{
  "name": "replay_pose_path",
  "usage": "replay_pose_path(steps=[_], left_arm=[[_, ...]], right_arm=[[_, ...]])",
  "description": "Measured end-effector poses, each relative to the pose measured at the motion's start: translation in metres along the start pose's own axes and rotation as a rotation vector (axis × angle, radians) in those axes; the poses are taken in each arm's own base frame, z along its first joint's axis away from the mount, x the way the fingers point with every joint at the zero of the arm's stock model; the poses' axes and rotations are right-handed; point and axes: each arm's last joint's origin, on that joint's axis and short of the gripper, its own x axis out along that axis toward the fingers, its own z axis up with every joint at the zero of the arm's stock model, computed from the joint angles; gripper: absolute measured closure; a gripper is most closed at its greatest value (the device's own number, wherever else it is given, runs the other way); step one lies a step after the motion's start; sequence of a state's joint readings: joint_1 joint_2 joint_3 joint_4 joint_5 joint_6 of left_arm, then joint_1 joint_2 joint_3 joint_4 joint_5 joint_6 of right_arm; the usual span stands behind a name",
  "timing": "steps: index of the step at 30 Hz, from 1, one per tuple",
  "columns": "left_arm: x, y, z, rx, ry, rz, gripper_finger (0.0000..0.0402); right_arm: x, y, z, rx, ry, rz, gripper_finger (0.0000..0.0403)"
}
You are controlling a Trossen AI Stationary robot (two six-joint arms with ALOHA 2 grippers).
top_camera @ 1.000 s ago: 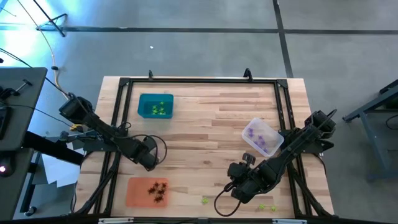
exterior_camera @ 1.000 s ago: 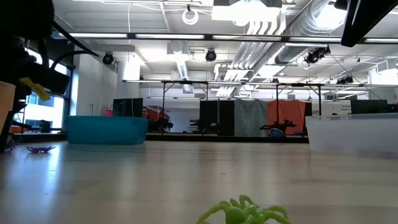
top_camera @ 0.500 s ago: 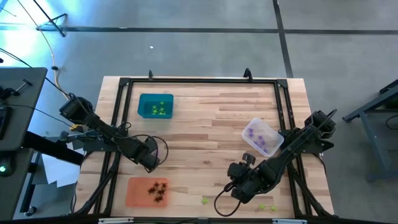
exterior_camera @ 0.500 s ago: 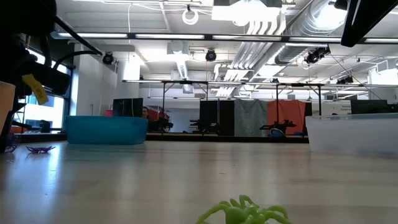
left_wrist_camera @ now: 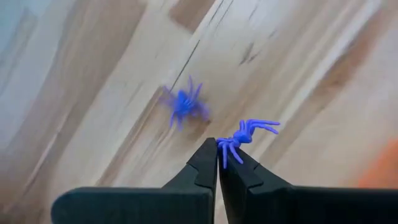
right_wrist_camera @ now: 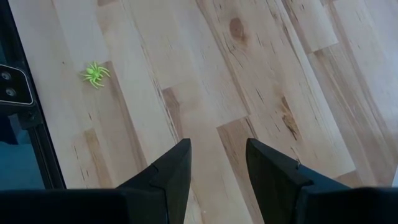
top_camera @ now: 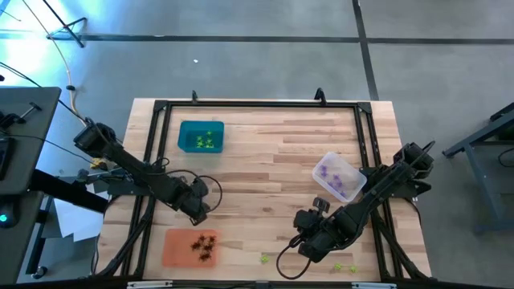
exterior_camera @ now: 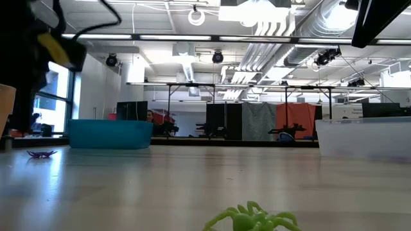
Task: Sort Halloween decoration
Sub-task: Put the violet spider toy into the transparent bin
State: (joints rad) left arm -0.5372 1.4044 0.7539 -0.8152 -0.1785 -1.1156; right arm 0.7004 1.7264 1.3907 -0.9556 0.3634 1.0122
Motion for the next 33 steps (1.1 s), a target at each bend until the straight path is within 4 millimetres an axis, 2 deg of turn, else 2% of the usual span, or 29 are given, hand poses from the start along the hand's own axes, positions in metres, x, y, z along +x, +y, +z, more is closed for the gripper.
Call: replay_pose_path(steps=[6,10,15,26,29,33], left_arm=[[-0.036,-0.017,0.019,0.036,-0.19,-0.083,0.0401],[-0.061,-0.034,0.037,0.099,-0.389,-0.15,0.0401],[-0.082,-0.053,0.052,0.219,-0.592,-0.273,0.0401],[-0.093,-0.064,0.06,0.283,-0.747,-0.347,0.0401],[-0.093,-0.063,0.06,0.275,-0.758,-0.332,0.0401],[-0.093,-0.063,0.061,0.258,-0.761,-0.332,0.0401]], right_arm=[[0.0,0.0,0.0,0.001,-0.001,0.0,0.0254],[0.0,0.0,0.0,0.002,-0.001,0.001,0.0254],[0.0,0.0,0.0,0.002,-0.002,0.003,0.0254],[0.0,0.0,0.0,-0.001,-0.003,0.002,0.0254],[0.0,-0.001,0.004,-0.106,-0.077,-0.045,0.0254],[0.001,0.003,0.014,0.077,-0.213,-0.023,0.0254]])
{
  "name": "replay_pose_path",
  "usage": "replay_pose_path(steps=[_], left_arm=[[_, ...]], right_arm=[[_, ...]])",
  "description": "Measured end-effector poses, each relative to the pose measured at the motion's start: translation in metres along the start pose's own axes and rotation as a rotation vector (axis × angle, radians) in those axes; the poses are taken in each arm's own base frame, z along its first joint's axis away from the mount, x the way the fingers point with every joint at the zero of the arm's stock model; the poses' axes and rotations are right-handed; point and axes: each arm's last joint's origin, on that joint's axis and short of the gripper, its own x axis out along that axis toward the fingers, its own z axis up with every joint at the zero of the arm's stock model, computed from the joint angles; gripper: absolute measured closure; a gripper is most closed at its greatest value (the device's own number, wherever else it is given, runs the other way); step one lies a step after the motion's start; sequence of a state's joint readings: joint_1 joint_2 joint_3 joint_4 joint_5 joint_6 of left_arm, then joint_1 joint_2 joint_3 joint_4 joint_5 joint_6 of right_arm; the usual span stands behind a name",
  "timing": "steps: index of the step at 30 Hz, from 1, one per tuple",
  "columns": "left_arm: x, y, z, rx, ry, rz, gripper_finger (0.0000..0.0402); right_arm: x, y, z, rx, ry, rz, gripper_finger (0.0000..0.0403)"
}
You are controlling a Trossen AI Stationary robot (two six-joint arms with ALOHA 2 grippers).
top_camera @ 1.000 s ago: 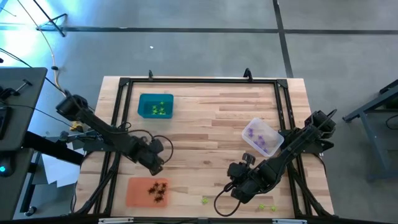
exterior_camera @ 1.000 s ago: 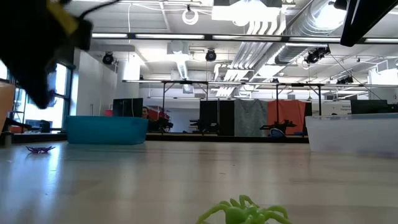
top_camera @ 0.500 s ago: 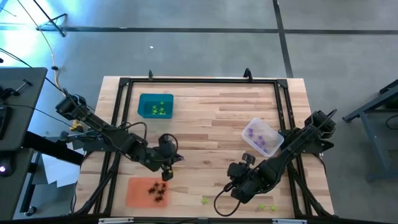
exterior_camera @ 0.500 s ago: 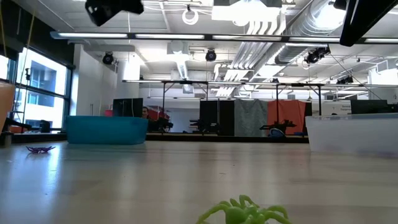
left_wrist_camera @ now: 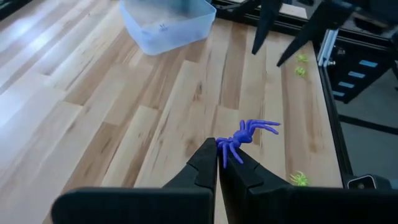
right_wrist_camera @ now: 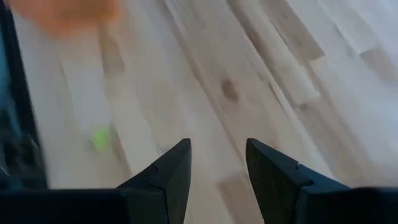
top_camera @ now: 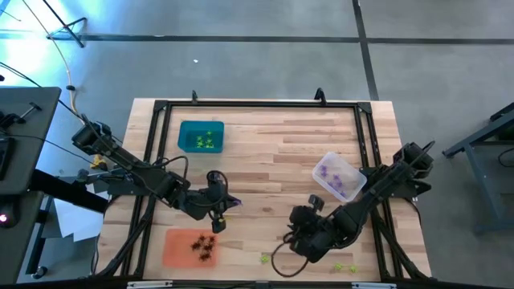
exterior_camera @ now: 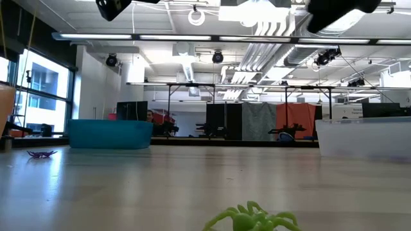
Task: Sort Halloween decoration
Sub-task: Put the violet spider toy into the transparent bin
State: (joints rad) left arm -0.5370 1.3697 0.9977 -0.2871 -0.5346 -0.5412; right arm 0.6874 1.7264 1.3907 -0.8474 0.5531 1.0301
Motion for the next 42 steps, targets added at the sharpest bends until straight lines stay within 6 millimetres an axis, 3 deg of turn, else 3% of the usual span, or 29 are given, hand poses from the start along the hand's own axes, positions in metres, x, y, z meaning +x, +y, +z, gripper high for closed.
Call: replay_pose_path(steps=[3,11,18,24,32,36,42], left_arm=[[0.001,0.001,0.001,-0.007,-0.001,0.005,0.0401],[0.002,0.004,0.002,-0.015,-0.003,0.013,0.0401],[0.003,0.005,0.002,-0.015,0.0,0.019,0.0401],[0.003,0.005,0.002,-0.012,0.001,0.019,0.0401],[0.003,0.005,0.001,-0.01,0.016,0.005,0.0401],[0.003,0.004,0.001,-0.009,0.03,-0.014,0.0401],[0.002,0.004,0.001,-0.009,0.036,-0.022,0.0401]], right_arm=[[0.002,0.004,0.007,0.107,-0.031,0.051,0.0254],[0.017,-0.005,0.033,0.155,-0.055,0.087,0.0254],[0.024,-0.008,0.037,0.223,0.063,0.148,0.0254],[0.031,-0.013,0.041,0.33,-0.004,0.074,0.0254],[0.037,-0.021,0.053,0.372,-0.038,0.051,0.0254],[0.044,-0.027,0.063,0.409,0.031,0.123,0.0254],[0.047,-0.031,0.078,0.312,0.041,0.205,0.0254]])
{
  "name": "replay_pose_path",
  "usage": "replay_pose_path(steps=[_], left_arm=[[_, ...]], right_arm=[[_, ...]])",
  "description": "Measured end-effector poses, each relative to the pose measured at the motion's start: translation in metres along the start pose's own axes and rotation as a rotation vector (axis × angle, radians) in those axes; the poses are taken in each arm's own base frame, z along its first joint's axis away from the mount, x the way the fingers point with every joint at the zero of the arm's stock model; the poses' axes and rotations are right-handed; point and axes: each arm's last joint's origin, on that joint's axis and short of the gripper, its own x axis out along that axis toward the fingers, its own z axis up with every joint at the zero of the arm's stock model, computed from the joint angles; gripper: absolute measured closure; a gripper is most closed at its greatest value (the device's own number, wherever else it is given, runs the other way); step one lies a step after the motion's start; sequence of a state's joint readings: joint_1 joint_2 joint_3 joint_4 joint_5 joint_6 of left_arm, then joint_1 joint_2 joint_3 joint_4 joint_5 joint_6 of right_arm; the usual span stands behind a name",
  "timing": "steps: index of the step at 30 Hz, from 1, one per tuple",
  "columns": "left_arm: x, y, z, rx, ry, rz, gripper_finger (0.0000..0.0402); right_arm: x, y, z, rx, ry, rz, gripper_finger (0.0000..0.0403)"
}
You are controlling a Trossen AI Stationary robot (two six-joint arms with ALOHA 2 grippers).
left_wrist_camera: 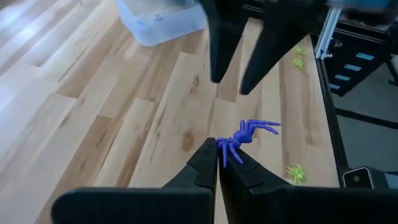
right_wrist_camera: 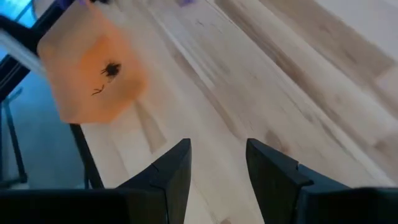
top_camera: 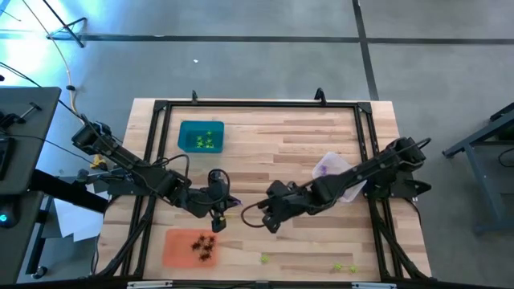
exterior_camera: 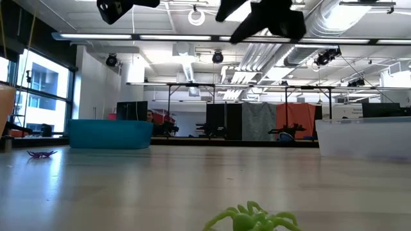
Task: Sort Halloween decoration
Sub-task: Put the violet spider toy into the transparent bin
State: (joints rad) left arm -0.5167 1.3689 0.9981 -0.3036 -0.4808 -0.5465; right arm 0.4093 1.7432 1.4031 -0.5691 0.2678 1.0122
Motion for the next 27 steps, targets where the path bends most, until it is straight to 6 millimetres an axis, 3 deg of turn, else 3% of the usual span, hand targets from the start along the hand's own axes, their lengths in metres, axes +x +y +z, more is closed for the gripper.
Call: replay_pose_path(steps=[10,17,27], left_arm=[[0.0,0.002,-0.002,-0.012,0.023,0.015,0.0401],[0.003,0.007,0.003,-0.033,-0.002,0.025,0.0401],[0.008,0.014,0.013,-0.025,-0.048,0.035,0.0401]], right_arm=[[-0.042,0.037,0.024,-0.352,-0.221,0.019,0.0254],[-0.033,0.026,0.034,-0.361,-0.226,-0.025,0.0254],[-0.03,0.028,0.045,-0.442,-0.298,-0.016,0.0254]])
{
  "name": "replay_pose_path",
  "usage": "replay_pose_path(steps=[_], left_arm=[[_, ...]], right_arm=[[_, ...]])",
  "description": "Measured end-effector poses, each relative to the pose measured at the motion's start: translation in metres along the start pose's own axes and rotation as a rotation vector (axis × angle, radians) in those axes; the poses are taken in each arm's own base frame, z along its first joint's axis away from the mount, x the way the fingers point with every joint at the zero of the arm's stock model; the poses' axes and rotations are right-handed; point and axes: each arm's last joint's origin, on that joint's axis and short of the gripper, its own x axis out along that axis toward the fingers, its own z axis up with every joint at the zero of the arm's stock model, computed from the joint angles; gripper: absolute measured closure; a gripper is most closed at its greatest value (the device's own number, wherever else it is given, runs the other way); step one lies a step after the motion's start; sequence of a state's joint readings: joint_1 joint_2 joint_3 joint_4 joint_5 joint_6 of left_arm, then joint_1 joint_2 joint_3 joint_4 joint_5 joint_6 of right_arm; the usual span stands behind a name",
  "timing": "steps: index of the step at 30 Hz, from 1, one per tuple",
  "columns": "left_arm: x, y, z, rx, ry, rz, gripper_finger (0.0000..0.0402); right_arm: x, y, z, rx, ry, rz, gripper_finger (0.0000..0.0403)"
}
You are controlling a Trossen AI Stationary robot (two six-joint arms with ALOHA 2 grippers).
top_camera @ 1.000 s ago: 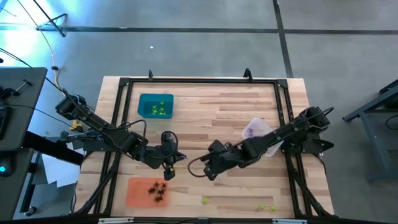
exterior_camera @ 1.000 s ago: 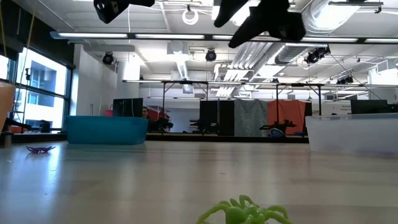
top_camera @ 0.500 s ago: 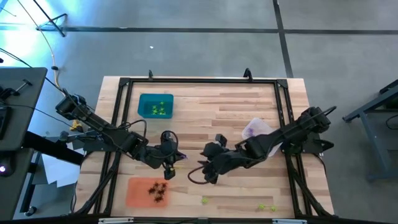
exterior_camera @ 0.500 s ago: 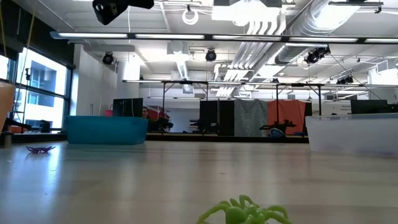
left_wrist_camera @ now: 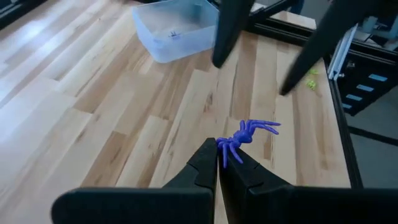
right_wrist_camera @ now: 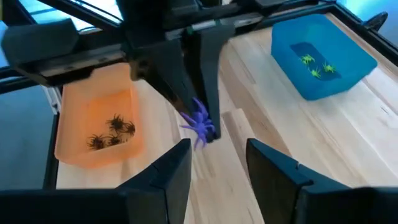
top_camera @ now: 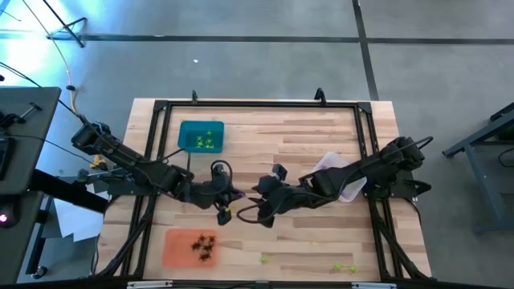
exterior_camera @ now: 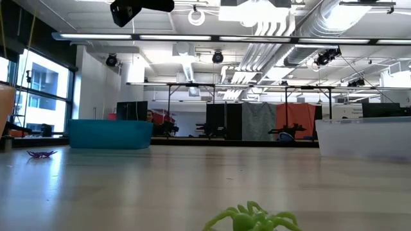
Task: Sort Halloween decoration
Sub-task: Put the violet spider toy into the transparent bin
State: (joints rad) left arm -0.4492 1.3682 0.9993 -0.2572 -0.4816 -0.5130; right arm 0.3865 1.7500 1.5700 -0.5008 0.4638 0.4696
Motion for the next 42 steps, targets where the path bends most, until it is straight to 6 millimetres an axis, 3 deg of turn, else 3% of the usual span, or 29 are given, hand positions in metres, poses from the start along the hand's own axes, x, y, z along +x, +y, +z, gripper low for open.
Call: replay_pose_path(steps=[14,42], left_arm=[[0.0,-0.003,0.007,0.039,-0.054,-0.052,0.0401],[0.005,0.007,0.01,0.023,-0.043,-0.016,0.0401]], right_arm=[[0.005,-0.007,0.008,0.003,-0.036,0.005,0.0254],[0.003,-0.009,0.004,-0.015,0.032,0.045,0.0254]])
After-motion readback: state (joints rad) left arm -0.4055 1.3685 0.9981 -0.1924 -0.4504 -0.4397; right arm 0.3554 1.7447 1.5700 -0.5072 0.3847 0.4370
